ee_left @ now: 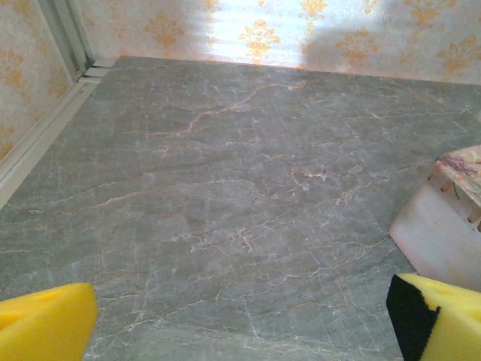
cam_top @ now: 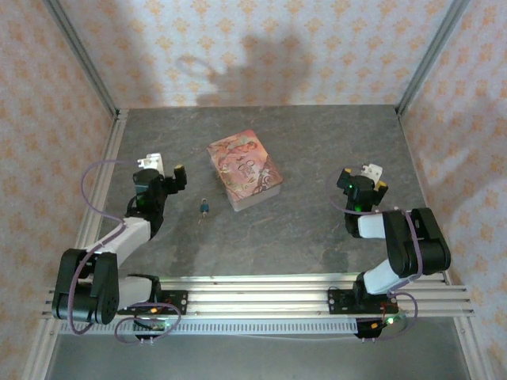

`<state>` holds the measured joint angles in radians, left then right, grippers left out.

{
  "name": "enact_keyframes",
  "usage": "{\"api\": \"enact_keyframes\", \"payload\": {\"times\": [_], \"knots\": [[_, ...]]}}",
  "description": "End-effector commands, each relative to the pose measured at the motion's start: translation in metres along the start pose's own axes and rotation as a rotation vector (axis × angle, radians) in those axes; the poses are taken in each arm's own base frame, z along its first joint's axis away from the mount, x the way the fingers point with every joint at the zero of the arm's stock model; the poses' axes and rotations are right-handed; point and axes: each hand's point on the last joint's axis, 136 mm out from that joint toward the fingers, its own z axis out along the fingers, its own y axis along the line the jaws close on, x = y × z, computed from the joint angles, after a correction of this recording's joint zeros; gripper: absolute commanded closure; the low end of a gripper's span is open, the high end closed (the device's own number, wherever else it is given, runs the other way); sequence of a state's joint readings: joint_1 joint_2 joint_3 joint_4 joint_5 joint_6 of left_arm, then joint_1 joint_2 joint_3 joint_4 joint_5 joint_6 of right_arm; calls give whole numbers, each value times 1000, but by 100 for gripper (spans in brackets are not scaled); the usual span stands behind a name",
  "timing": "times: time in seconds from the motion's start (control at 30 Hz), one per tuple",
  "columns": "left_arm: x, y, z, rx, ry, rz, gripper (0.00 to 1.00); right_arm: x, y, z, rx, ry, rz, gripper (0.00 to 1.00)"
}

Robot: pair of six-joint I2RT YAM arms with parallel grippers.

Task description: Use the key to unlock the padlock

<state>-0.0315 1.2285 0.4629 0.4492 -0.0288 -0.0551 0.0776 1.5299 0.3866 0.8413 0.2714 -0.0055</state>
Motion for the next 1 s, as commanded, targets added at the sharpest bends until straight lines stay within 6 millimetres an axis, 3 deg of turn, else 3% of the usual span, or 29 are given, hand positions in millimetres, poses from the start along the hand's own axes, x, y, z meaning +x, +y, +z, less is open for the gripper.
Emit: {"api": "enact_keyframes", "payload": {"times": [0.0, 0.33, 0.4, 0.53, 0.97], "knots": [[20, 5, 5, -12, -7, -14, 0, -3, 0, 0, 1, -4, -4, 0], [20, -2, 24, -12, 61, 96, 0, -3, 0, 1, 0, -2, -4, 0], [19, 5, 25, -52, 17, 66, 0, -3, 0, 0, 0, -2, -5, 0], [36, -1, 35, -18, -26, 73, 0, -3, 0, 1, 2, -2, -4, 0], [37, 0, 36, -35, 12, 82, 0, -3, 2, 2, -3, 0, -9, 1]]}}
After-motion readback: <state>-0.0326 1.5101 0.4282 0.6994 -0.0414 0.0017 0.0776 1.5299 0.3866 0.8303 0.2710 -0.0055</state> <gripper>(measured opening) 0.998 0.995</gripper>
